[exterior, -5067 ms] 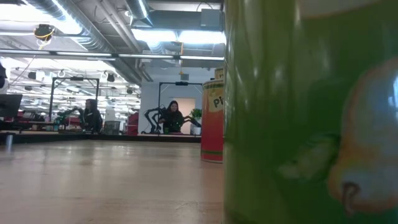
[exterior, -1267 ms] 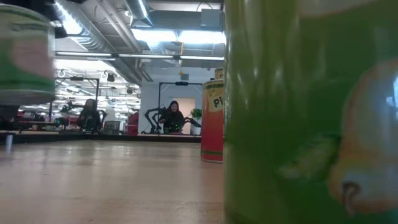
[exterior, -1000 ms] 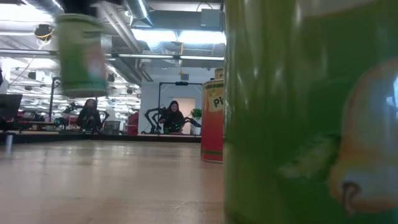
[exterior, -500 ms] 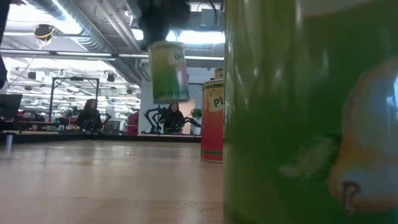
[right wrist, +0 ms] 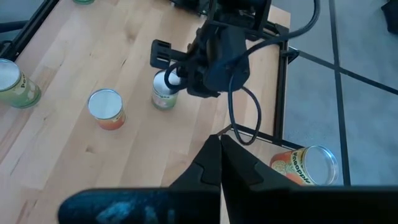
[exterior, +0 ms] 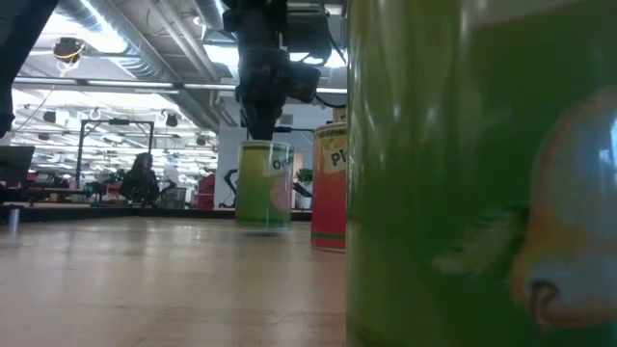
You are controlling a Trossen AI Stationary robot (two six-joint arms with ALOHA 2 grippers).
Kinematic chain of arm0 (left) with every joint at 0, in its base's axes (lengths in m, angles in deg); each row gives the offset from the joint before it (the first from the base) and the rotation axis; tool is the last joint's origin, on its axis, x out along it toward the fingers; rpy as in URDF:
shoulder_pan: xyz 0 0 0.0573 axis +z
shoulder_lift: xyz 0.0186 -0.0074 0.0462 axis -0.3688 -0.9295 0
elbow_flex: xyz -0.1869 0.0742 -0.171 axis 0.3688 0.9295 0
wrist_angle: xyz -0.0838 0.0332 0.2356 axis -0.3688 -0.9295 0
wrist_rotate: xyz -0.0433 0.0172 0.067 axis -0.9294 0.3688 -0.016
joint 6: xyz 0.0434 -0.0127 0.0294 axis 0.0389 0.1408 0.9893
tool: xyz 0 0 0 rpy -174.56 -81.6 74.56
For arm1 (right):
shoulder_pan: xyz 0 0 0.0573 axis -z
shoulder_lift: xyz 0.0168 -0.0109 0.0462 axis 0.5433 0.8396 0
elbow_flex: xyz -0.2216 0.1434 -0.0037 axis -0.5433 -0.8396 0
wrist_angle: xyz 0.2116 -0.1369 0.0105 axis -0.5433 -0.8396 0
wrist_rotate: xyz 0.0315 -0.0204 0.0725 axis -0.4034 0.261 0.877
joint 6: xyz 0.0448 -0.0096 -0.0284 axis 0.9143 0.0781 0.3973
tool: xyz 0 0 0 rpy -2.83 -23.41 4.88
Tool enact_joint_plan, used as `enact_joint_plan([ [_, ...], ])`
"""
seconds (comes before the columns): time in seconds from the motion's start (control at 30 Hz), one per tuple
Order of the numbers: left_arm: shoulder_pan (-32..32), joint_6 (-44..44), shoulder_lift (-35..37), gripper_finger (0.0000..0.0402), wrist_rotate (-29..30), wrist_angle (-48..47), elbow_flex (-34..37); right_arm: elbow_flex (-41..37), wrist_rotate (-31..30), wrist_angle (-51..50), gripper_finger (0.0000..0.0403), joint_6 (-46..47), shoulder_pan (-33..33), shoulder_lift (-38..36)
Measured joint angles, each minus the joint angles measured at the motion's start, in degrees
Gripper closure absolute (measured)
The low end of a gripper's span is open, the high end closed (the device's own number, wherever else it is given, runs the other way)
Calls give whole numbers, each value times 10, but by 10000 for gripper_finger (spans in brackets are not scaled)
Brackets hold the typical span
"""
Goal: Pick and place cans onto a shelf
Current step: Put the canned orange on the shelf
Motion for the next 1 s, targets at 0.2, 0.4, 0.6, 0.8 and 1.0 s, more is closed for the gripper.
enact_joint_plan([
  [0.2, 0, 6, -3, 399, 19, 9, 0, 0, 0, 0, 402, 0, 0, 0],
  [0.4, 0, -3, -3, 373, 28, 15, 0, 0, 0, 0, 402, 0, 0, 0],
  [0.6, 0, -5, -3, 347, 32, 15, 0, 0, 0, 0, 402, 0, 0, 0],
  [0.8, 1, -8, 1, 350, 22, -42, -41, 0, 0, 0, 402, -1, 0, 0],
  [1.0, -3, -2, 2, 364, 37, -157, -174, 0, 0, 0, 402, -1, 0, 0],
])
